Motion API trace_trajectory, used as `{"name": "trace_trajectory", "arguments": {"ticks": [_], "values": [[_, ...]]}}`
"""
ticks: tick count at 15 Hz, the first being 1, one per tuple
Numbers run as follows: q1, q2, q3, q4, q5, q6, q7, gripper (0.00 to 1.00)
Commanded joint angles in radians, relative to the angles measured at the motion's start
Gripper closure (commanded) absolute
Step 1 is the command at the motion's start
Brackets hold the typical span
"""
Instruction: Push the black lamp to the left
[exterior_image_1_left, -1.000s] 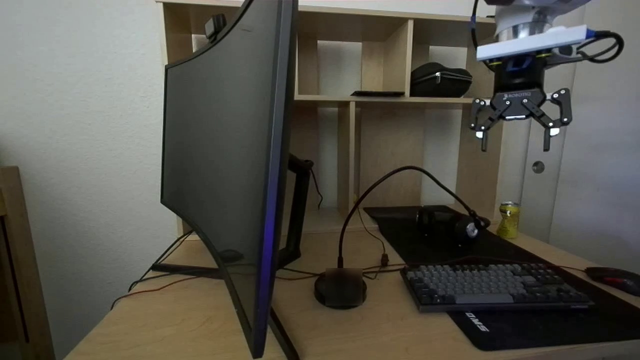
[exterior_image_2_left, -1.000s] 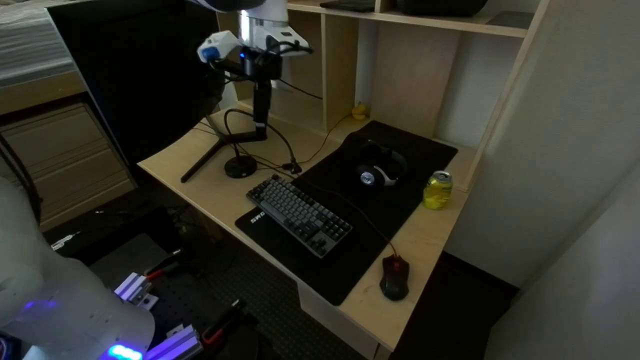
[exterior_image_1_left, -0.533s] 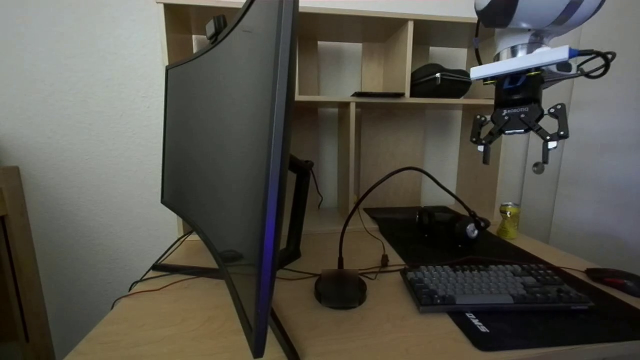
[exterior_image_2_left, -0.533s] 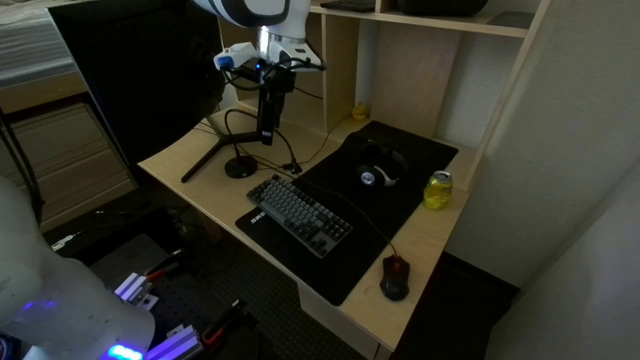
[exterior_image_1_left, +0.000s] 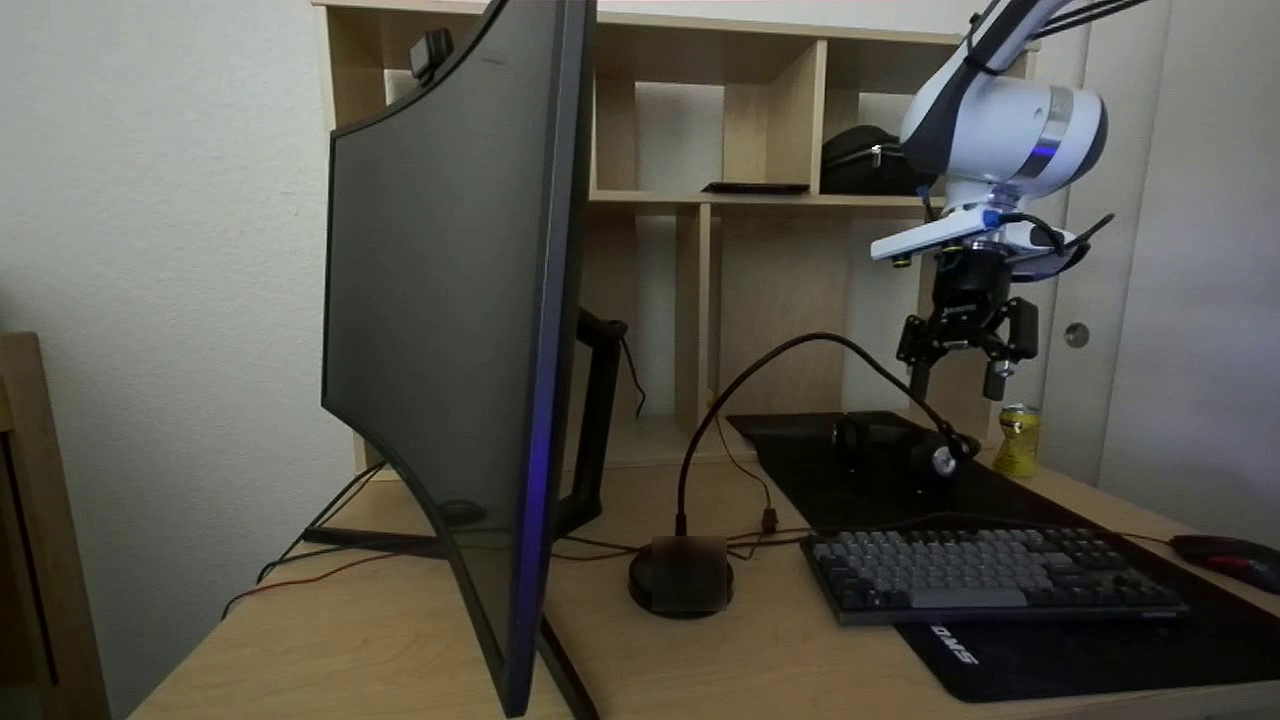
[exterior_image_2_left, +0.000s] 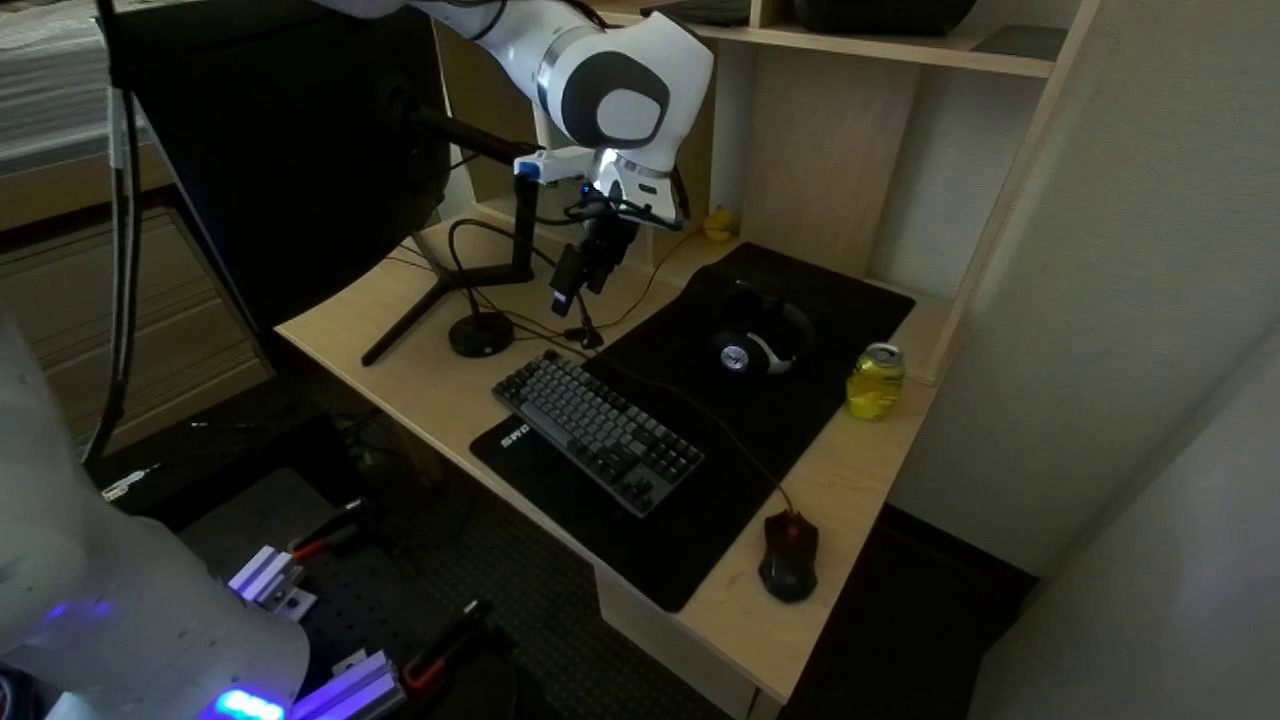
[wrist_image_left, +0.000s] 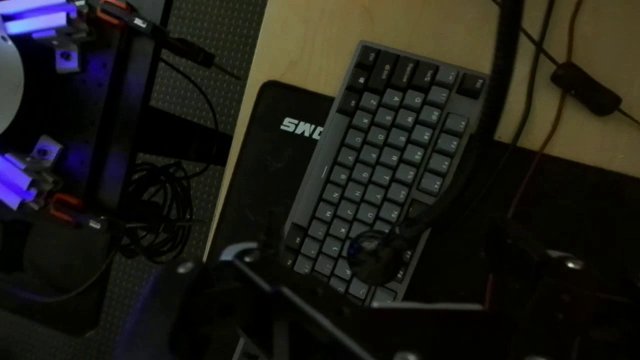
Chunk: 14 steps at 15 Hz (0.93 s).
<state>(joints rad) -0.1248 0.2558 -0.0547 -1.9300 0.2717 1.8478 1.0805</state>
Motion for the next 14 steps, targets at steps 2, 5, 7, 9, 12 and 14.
{"name": "trace_trajectory", "arguments": {"ticks": [2, 5, 7, 9, 12, 14], "values": [[0.022, 0.033, -0.027, 0.031, 0.016, -0.004, 0.012, 0.00], [0.030, 0.052, -0.020, 0.010, 0.040, 0.021, 0.021, 0.00], [0.043, 0.058, -0.016, -0.022, 0.055, 0.071, 0.027, 0.00], [0.057, 0.067, -0.017, -0.043, 0.069, 0.124, 0.042, 0.00], [0.064, 0.079, -0.020, -0.028, 0.052, 0.117, 0.052, 0.00], [0.067, 0.083, -0.020, -0.032, 0.051, 0.124, 0.061, 0.00]]}}
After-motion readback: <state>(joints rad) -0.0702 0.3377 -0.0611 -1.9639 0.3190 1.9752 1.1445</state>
